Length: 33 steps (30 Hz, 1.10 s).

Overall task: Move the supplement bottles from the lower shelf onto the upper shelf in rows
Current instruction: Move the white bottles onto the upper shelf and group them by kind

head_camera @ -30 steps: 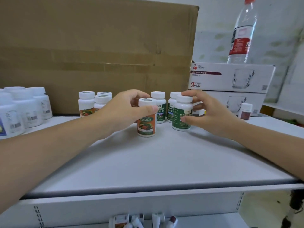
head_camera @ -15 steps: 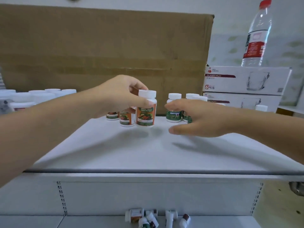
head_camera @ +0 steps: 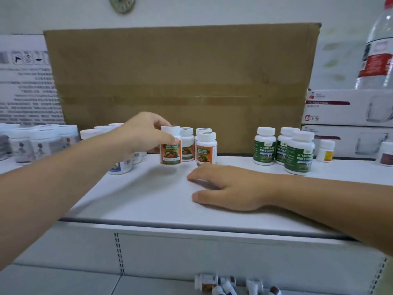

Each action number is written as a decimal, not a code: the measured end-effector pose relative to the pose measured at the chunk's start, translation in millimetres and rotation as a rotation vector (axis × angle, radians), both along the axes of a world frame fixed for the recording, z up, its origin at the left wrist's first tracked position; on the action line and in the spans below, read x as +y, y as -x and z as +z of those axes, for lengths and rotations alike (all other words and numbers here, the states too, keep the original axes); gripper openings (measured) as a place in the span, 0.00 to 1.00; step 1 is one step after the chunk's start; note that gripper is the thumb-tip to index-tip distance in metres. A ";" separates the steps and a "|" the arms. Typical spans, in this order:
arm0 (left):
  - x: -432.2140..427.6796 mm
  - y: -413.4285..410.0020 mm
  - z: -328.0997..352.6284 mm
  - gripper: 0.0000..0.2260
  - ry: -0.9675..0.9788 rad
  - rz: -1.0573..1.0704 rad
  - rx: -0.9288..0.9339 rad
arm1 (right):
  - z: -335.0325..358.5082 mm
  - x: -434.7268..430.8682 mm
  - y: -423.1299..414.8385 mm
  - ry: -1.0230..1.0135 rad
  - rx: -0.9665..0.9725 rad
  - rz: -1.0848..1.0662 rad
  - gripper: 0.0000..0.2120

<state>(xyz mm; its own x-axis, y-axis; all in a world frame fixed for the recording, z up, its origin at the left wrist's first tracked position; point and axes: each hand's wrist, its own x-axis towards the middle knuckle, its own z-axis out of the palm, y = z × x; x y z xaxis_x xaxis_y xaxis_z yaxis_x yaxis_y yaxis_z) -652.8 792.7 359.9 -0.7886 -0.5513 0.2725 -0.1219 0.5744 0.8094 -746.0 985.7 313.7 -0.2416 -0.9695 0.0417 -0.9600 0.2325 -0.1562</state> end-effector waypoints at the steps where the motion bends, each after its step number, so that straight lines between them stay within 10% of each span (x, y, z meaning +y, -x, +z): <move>1: -3.2 5.8 -4.6 0.11 -0.004 0.005 -0.003 | -2.2 0.2 0.5 0.003 -0.014 0.008 0.25; 20: -21.6 19.8 -44.1 0.17 0.105 -0.012 0.056 | -8.4 -2.2 9.8 0.044 -0.063 0.028 0.26; 26: -13.0 18.4 -39.4 0.09 0.368 0.026 -0.246 | -8.6 -3.5 9.1 0.043 -0.078 0.017 0.25; 33: 12.1 -13.8 -22.1 0.24 0.674 -0.035 -0.760 | 23.3 14.6 -4.8 -0.115 0.082 -0.104 0.28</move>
